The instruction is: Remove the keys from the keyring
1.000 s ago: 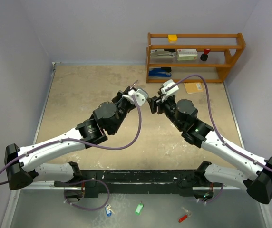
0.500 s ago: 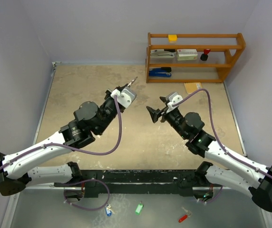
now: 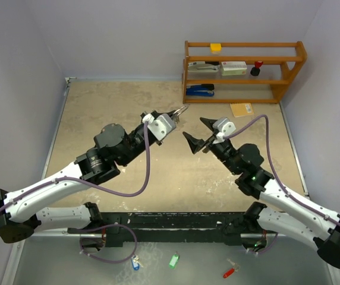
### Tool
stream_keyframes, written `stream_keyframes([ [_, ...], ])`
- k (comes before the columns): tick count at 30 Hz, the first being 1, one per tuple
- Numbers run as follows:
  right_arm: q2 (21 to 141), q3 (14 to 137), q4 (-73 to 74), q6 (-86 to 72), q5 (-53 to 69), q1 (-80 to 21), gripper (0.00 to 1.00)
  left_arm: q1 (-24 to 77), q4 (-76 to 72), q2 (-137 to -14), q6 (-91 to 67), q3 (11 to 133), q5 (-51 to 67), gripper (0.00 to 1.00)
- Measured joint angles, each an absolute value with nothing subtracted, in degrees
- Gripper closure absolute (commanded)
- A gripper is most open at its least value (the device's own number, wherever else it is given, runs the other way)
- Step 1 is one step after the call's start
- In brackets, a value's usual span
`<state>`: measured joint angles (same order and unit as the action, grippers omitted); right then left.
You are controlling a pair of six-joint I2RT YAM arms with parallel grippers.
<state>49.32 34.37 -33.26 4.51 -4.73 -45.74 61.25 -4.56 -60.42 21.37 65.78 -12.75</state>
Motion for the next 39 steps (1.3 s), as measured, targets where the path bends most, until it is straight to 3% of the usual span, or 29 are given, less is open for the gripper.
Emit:
stream_keyframes([
  [9,45.3,34.76,-33.41,3.97,-1.89,-45.74,0.23,61.25,-5.02,-61.39,20.86,65.78,-10.52,1.0],
  [39,50.5,35.68,-35.83,2.96,-0.27,-45.74,0.32,61.65,-9.8,-62.52,18.52,65.78,-6.11,1.0],
])
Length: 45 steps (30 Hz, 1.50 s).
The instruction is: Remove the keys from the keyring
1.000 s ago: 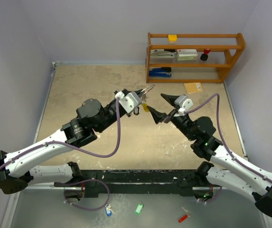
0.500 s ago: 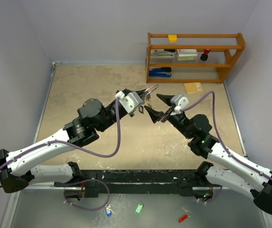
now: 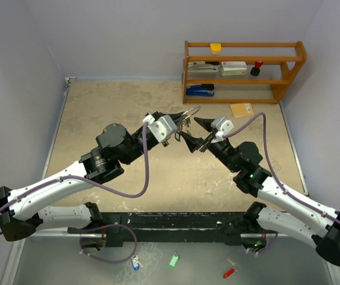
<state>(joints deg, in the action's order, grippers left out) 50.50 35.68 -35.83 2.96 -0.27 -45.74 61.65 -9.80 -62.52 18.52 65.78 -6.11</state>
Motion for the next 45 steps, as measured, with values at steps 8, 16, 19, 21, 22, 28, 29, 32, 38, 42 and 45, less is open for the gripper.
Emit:
stream_keyframes([
  [8,51.09,35.86,-36.36,2.96,-0.47,-45.74,0.35,61.69,-9.85,-62.46,17.98,65.73,-5.63,1.0],
  [16,52.82,36.32,-36.93,3.18,-0.51,-45.74,0.4,61.95,-9.93,-61.84,17.5,65.71,-4.82,1.0],
  [19,53.34,36.49,-37.26,3.31,-0.58,-45.74,0.45,61.95,-10.24,-61.56,17.5,65.67,-4.67,1.0],
  [21,53.6,36.56,-37.5,3.44,-0.69,-45.74,0.48,61.95,-10.33,-61.34,17.5,65.65,-4.64,1.0],
  [22,53.76,36.6,-37.65,3.51,-0.75,-45.74,0.49,61.95,-10.5,-61.21,17.47,65.54,-4.62,1.0],
  [28,54.39,36.67,-38.3,3.57,-0.93,-45.74,0.56,61.95,-11.31,-60.8,17.47,64.75,-4.54,1.0],
  [29,54.39,36.69,-38.28,3.57,-0.93,-45.74,0.58,61.95,-11.31,-60.8,17.47,64.75,-4.56,1.0],
  [32,54.39,36.97,-38.28,3.6,-0.89,-45.74,0.62,61.95,-11.6,-60.8,17.47,64.75,-4.64,1.0],
  [38,54.39,38.13,-38.24,3.6,-0.43,-45.76,0.67,61.95,-12.38,-60.77,17.5,64.25,-4.71,1.0],
  [42,54.39,38.63,-37.82,3.79,-0.36,-45.74,0.96,61.95,-12.47,-60.8,17.5,64.12,-4.78,1.0],
  [45,54.39,39.22,-36.84,3.92,-0.3,-45.76,1.0,61.95,-12.78,-60.77,17.52,64.01,-4.99,1.0],
])
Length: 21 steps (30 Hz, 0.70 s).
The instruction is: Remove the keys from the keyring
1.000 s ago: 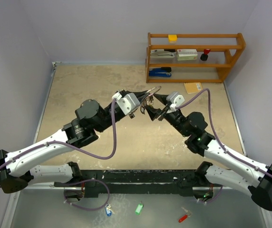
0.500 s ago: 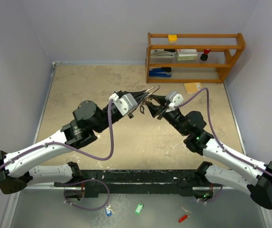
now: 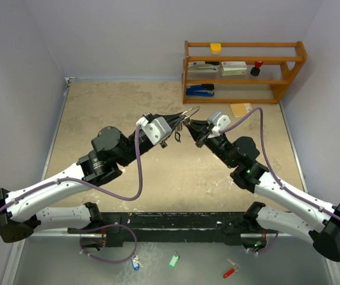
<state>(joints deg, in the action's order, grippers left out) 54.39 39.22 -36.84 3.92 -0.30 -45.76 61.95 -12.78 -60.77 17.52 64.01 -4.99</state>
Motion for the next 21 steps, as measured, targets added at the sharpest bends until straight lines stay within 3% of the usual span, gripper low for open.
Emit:
stream_keyframes([
  [9,54.37,39.68,-34.22,4.51,-0.49,-45.74,1.0,61.95,-12.4,-59.96,18.63,63.86,-8.99,0.98],
  [15,54.33,43.24,-26.46,7.7,-2.2,-45.76,1.0,61.95,-11.07,-59.53,19.03,63.7,-17.98,0.77],
  [16,54.39,44.6,-24.27,8.49,-2.83,-45.76,1.0,61.95,-11.16,-59.31,18.92,63.26,-19.79,0.64],
  [17,54.61,46.35,-21.91,9.3,-3.53,-45.76,1.0,61.95,-11.14,-59.07,18.83,62.74,-21.26,0.59],
  [21,57.23,54.94,-13.26,12.36,-5.26,-46.06,1.0,61.95,-11.09,-58.83,17.74,60.58,-25.23,0.58],
])
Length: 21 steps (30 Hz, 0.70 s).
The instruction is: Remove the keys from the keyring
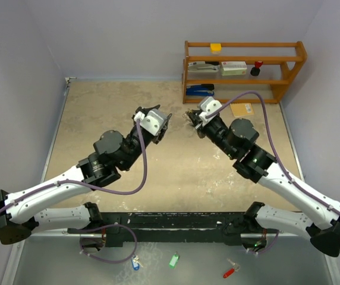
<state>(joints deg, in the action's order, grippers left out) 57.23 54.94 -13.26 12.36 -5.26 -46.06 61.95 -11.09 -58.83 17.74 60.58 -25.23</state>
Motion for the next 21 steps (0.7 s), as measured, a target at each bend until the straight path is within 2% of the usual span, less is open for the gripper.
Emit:
stream_keyframes([
  [7,59.57,63.35,-4.8,17.76,-8.88,-47.18,1.0,61.95,-11.64,-58.57,16.95,56.58,-28.53,0.58],
  [12,63.66,70.24,1.1,21.74,-11.68,-50.06,1.0,61.95,-16.62,-56.8,17.72,51.53,-27.68,0.39],
  [17,66.17,71.46,3.05,25.43,-15.99,-54.54,1.0,61.95,-28.6,-53.65,20.21,41.41,-25.15,0.31],
  [21,66.94,71.46,4.05,27.05,-17.98,-55.77,1.0,61.95,-36.67,-53.41,21.15,36.62,-24.27,0.29],
])
